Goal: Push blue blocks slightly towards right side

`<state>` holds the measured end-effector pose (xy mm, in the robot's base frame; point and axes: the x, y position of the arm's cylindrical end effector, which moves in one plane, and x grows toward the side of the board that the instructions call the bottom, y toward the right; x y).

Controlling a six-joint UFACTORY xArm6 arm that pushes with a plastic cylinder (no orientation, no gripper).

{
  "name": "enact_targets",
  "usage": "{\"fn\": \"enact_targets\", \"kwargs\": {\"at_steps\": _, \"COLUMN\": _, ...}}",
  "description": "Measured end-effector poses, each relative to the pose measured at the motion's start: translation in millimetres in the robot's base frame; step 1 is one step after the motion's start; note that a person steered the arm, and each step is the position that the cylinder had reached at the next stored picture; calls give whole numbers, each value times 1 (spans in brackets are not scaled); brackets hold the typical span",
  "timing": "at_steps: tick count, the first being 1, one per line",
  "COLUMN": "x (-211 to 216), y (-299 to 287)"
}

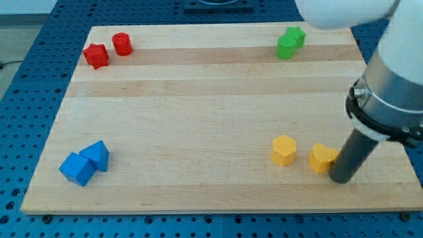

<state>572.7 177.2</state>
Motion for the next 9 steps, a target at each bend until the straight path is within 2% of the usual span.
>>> {"fn": "enact_targets", "kwargs": {"at_steps": 1, "x": 0, "y": -25}}
{"fn": "enact_targets", "kwargs": {"at_steps": 2, "x": 38, "y": -10}}
{"fn": "enact_targets", "kwargs": {"at_steps": 3, "x": 46, "y": -52}}
{"fn": "enact_targets", "kwargs": {"at_steps": 5, "x": 45, "y": -295}}
{"fn": "enact_targets", "kwargs": {"at_steps": 6, "x": 45, "y": -381}}
{"fn": "enact_targets", "kwargs": {"at_steps": 7, "x": 28, "y": -436}}
{"fn": "enact_targets", "kwargs": {"at_steps": 8, "x": -11, "y": -431}}
{"fn": "enact_targets", "kwargs": {"at_steps": 9, "x": -40, "y": -388}}
